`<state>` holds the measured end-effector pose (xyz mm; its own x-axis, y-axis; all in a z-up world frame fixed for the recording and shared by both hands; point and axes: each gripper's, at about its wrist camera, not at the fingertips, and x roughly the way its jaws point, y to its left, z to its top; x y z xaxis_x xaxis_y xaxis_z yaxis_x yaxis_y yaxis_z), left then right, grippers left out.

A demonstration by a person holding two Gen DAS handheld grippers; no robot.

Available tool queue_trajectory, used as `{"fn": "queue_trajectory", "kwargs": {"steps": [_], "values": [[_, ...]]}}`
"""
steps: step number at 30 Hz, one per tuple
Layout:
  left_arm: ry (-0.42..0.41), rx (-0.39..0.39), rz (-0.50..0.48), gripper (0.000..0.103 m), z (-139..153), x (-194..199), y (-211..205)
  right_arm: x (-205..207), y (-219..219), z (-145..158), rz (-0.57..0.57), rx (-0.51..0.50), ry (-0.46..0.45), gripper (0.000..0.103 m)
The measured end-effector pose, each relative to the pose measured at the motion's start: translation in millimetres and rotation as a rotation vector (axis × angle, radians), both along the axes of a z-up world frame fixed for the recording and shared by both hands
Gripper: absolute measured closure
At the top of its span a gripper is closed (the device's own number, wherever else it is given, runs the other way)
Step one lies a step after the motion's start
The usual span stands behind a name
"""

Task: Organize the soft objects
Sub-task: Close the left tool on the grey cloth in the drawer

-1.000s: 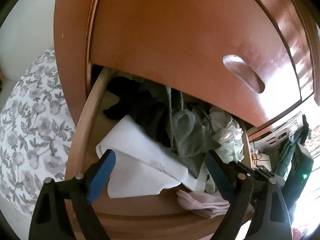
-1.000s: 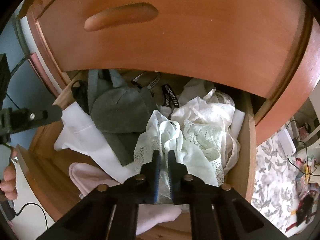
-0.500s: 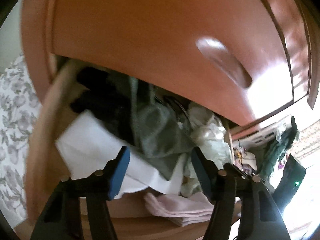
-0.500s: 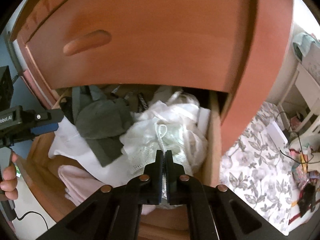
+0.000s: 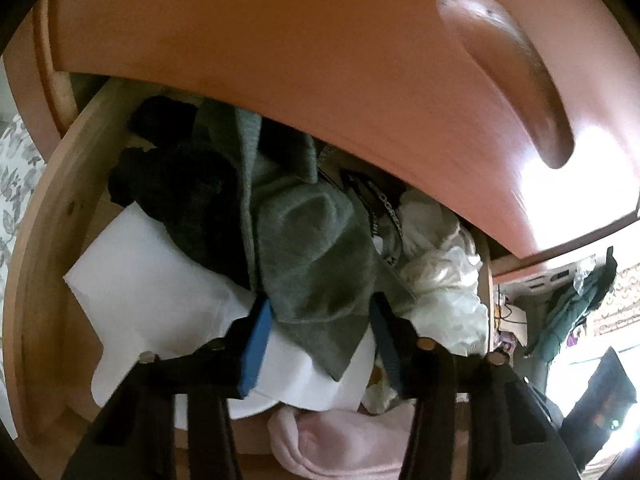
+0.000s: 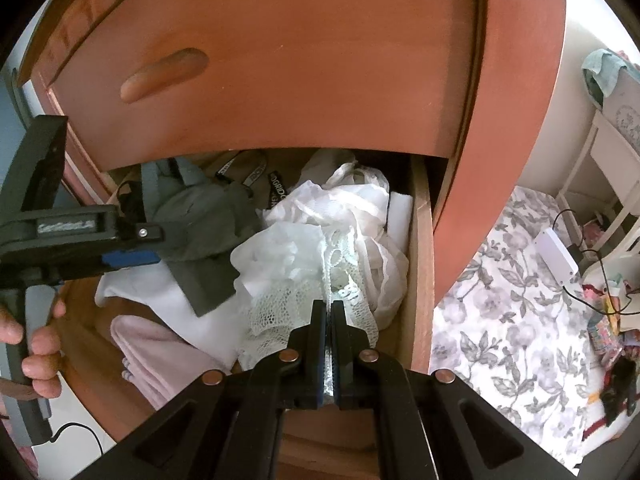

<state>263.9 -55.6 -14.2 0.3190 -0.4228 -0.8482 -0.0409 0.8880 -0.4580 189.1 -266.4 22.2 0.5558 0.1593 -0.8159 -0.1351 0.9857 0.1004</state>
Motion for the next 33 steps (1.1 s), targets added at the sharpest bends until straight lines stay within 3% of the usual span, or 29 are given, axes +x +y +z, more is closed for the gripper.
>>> {"fn": "queue_trajectory", "kwargs": {"steps": [4,8,15,26,33], "values": [[0.021,-0.016,0.011,0.072,-3,3,6,0,3,-1,0.003,0.0,0.005,0.101],[0.029,-0.036,0.018,0.095,-4,4,12,1,5,-3,0.006,-0.002,0.01,0.101],[-0.013,-0.058,0.017,0.1,2,-4,18,-1,6,-4,0.008,-0.005,0.017,0.101],[-0.14,-0.108,-0.066,0.103,42,-28,17,-12,8,14,-0.003,0.004,-0.01,0.101],[-0.143,-0.088,-0.052,0.103,55,-33,22,-26,11,38,0.001,0.006,-0.049,0.101]]}}
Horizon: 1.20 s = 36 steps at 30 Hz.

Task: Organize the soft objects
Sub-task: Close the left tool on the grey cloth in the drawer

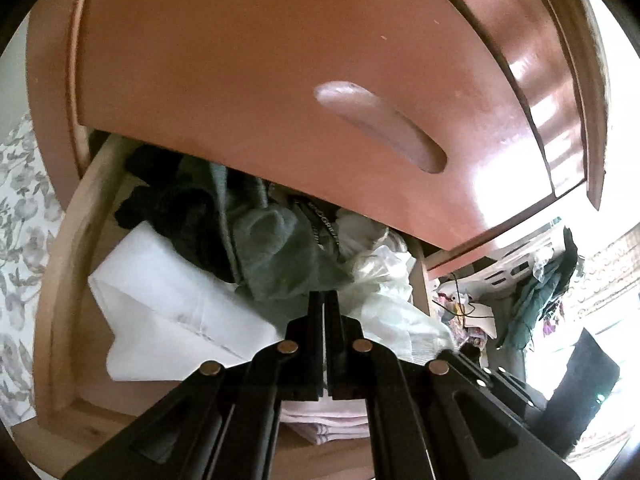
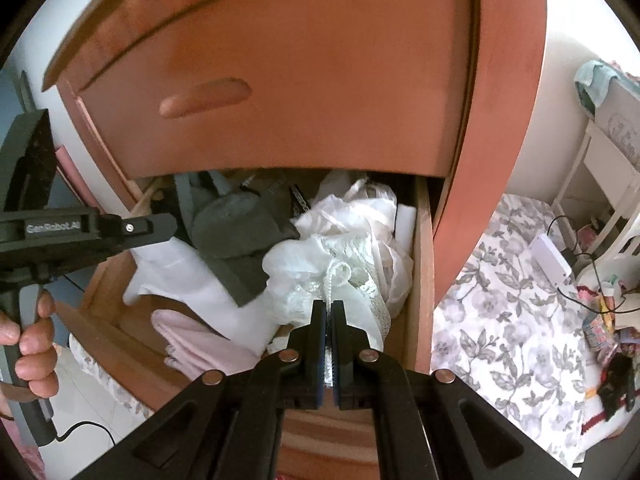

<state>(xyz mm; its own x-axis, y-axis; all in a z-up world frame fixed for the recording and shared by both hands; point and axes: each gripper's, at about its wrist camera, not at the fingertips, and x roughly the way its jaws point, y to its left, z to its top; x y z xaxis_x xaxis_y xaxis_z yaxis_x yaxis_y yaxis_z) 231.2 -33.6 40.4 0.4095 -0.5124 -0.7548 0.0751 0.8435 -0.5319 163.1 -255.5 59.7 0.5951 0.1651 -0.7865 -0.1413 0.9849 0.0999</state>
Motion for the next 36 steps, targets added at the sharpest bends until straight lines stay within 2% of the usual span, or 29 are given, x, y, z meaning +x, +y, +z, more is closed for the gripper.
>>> {"fn": "queue_trajectory", "kwargs": {"steps": [7,11,16,21,30,34,35,36], "values": [[0.051,0.071,0.079,0.101,-9,18,20,-8,0,10,0.002,-0.005,-0.015,0.101],[0.074,0.082,0.091,0.079,-17,26,20,-6,-5,4,-0.007,0.004,-0.004,0.101],[0.086,0.113,0.095,0.074,-23,37,17,-4,-8,0,-0.011,0.007,0.001,0.101],[0.118,0.146,0.108,0.074,-34,46,15,-1,-14,-4,-0.019,0.017,0.006,0.101],[0.171,0.091,0.092,0.074,-53,60,1,4,-16,-12,-0.011,0.029,0.016,0.101],[0.164,0.101,0.076,0.074,-56,61,-5,6,-16,-16,-0.01,0.031,0.023,0.101],[0.161,0.103,0.073,0.077,-56,61,-6,7,-16,-17,-0.011,0.031,0.025,0.101],[0.154,0.101,0.069,0.089,-55,60,-7,7,-16,-18,-0.011,0.031,0.028,0.101]]}}
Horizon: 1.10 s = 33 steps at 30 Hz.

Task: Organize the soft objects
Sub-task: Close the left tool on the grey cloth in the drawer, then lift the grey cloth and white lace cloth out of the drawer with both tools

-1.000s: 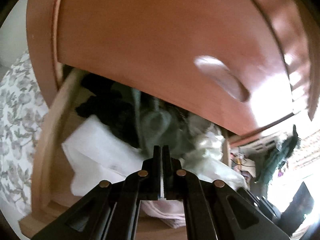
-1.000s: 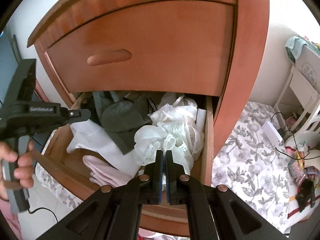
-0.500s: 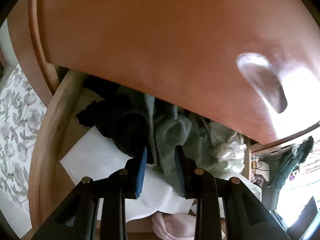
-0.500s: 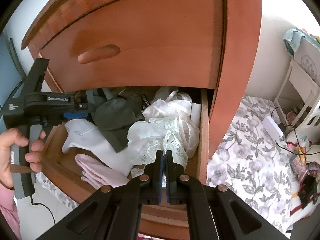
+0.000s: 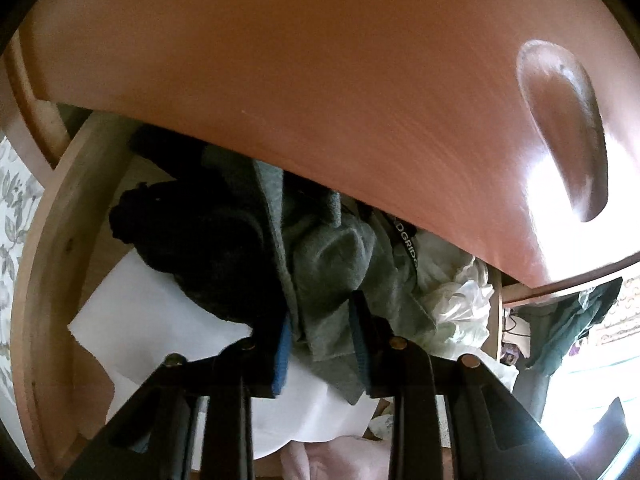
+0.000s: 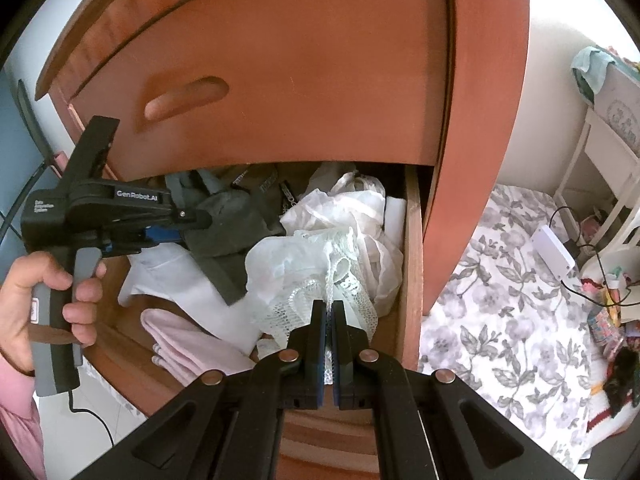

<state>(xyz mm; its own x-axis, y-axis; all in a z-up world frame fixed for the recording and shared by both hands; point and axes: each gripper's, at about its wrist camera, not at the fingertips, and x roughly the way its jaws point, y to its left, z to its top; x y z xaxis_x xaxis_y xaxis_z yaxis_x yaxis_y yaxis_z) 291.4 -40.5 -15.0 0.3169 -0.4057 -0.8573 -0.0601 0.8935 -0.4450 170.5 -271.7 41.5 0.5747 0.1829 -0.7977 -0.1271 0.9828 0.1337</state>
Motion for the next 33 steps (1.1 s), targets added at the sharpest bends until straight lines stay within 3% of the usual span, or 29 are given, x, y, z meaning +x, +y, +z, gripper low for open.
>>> {"fn": "queue_trajectory", "kwargs": {"steps": [1,6,16,30,33], "values": [[-0.004,0.0,-0.004,0.093,0,-1,-2,0,0,-1,0.0,0.0,0.002,0.101],[-0.042,0.006,-0.023,0.096,5,-6,-5,-1,0,-2,-0.002,0.001,0.007,0.101],[-0.145,-0.138,-0.02,0.096,31,-37,16,-12,6,16,0.003,-0.001,-0.03,0.101],[-0.267,-0.213,-0.028,0.097,92,-69,51,-35,32,83,0.023,-0.025,-0.18,0.101],[-0.296,-0.267,-0.05,0.097,103,-77,55,-40,35,93,0.025,-0.03,-0.196,0.101]]}}
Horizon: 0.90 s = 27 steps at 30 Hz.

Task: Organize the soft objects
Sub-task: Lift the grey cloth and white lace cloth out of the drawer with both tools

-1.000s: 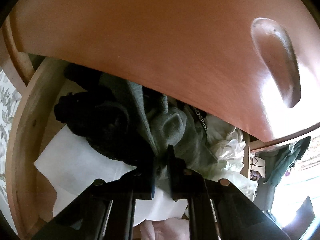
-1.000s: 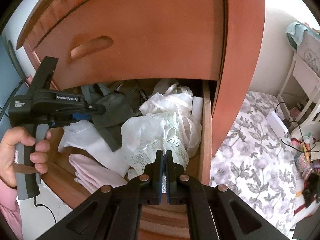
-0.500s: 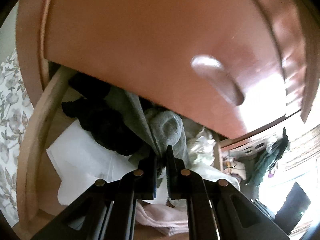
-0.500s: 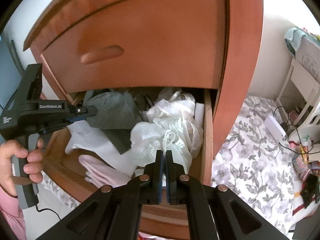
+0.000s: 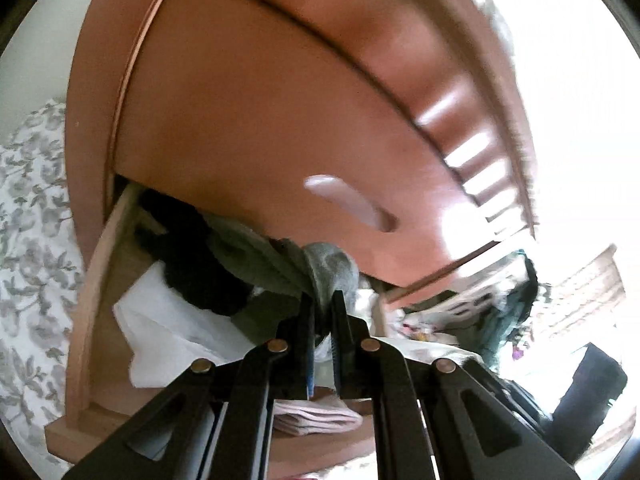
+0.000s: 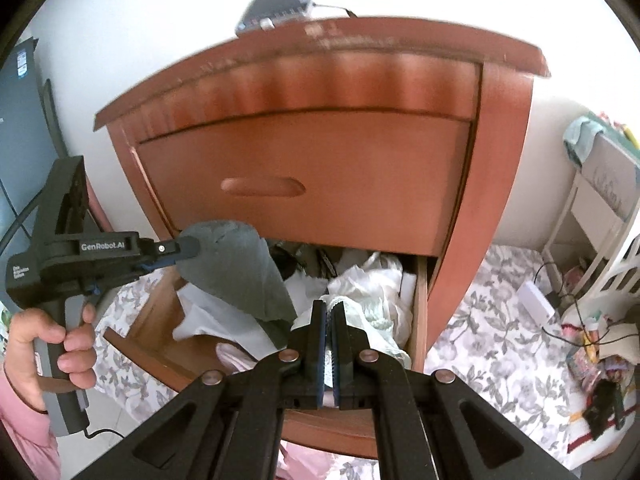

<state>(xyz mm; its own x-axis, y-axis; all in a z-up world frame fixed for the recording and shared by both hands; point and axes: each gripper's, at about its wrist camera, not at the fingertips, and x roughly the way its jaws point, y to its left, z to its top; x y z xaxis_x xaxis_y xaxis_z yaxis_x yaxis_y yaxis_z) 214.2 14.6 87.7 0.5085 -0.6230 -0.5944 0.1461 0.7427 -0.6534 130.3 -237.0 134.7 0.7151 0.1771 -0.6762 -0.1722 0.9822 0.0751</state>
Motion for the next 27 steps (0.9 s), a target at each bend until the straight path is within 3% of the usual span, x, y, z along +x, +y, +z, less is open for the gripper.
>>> {"fn": "queue_trajectory", "kwargs": {"steps": [7,27], "values": [[-0.054,0.017,-0.019,0.097,29,-13,-7,-11,4,18,-0.004,-0.005,-0.028,0.101],[-0.229,-0.069,-0.048,0.097,123,-74,-4,-63,11,92,-0.009,-0.003,-0.17,0.101]]}}
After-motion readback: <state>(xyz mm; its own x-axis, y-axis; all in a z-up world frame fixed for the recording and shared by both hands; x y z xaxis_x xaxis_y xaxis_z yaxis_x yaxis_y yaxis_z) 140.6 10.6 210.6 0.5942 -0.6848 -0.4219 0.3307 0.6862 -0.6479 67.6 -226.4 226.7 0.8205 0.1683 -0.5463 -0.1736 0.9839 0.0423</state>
